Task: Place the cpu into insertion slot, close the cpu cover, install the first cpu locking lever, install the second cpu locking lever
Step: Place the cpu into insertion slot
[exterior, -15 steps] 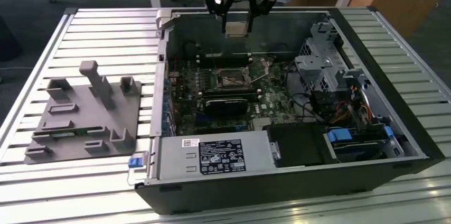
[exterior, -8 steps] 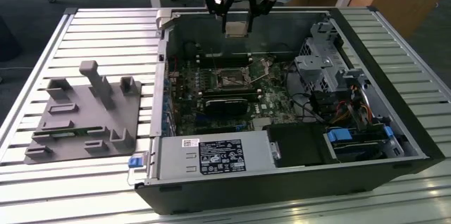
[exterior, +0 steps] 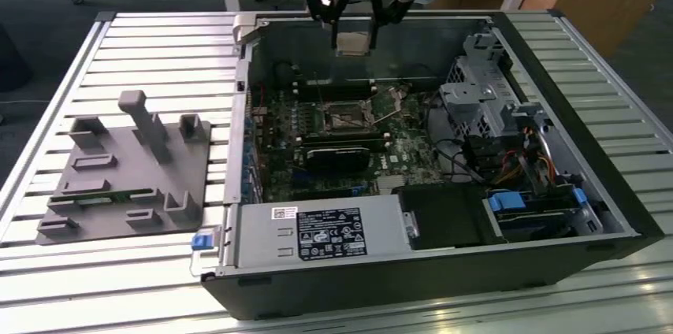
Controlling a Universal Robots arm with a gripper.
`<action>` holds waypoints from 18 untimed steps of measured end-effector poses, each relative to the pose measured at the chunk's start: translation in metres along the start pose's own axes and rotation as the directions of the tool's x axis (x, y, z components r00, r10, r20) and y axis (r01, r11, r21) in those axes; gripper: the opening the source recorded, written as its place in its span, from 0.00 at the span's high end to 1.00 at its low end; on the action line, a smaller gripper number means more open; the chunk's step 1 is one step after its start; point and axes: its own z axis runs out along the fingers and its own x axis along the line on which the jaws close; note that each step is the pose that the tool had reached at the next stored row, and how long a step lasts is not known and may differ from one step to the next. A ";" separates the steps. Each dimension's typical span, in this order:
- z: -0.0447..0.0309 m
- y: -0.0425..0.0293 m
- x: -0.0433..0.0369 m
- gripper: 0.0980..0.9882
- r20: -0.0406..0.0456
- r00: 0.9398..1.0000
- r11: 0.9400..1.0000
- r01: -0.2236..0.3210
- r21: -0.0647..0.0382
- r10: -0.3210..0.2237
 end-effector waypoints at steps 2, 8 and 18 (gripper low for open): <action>0.0003 0.0000 0.0000 0.50 0.003 0.999 0.999 -0.032 0.000 0.032; 0.0013 -0.0001 0.0000 0.50 0.012 0.991 0.991 -0.132 0.000 0.132; 0.0028 -0.0002 -0.0001 0.50 0.026 0.957 0.957 -0.291 -0.003 0.291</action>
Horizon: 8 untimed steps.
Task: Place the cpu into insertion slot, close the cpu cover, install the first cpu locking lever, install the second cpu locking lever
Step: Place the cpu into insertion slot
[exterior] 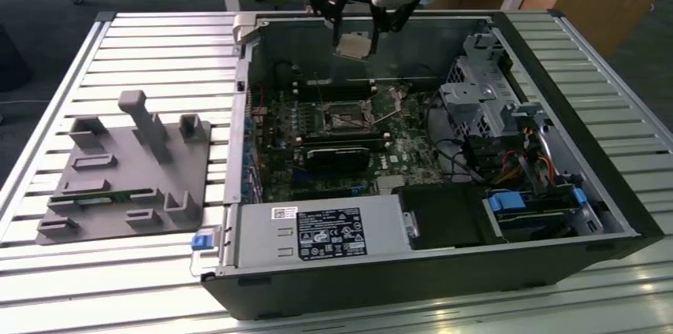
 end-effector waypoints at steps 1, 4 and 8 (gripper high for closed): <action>0.0002 0.0000 0.0000 0.50 0.001 1.000 1.000 -0.016 0.000 0.016; 0.0007 0.0000 0.0000 0.50 0.006 0.998 0.998 -0.066 -0.001 0.067; 0.0014 -0.0001 0.0000 0.50 0.011 0.992 0.992 -0.128 -0.001 0.128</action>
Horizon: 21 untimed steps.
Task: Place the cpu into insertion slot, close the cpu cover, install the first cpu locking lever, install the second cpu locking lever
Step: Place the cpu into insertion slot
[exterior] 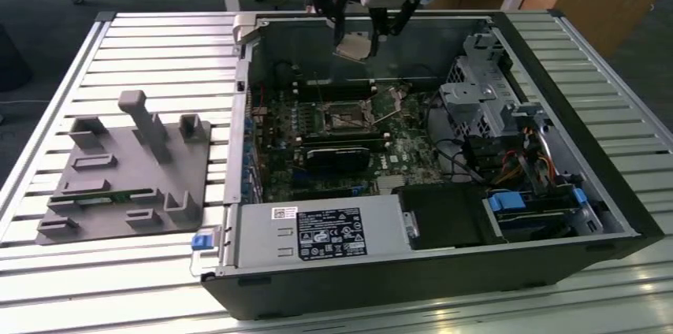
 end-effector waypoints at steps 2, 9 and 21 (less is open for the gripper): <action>0.0004 0.0000 0.0000 0.50 0.002 1.000 1.000 -0.028 0.000 0.028; 0.0012 -0.0001 0.0000 0.50 0.011 0.991 0.991 -0.134 -0.003 0.134; 0.0029 -0.0002 0.0000 0.50 0.024 0.953 0.953 -0.303 -0.008 0.303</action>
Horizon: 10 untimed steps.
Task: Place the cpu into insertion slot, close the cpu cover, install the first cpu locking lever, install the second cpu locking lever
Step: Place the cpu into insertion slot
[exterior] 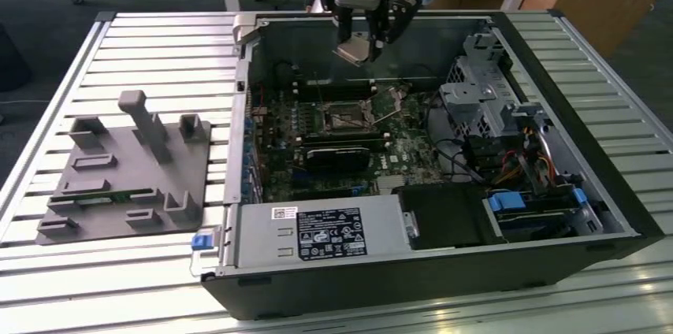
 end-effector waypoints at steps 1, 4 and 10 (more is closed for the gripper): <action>0.0002 0.0000 0.0000 0.50 0.001 1.000 1.000 -0.013 0.000 0.013; 0.0008 0.0000 0.0000 0.50 0.005 0.998 0.998 -0.060 -0.001 0.060; 0.0022 -0.0002 0.0000 0.50 0.013 0.987 0.987 -0.162 -0.003 0.162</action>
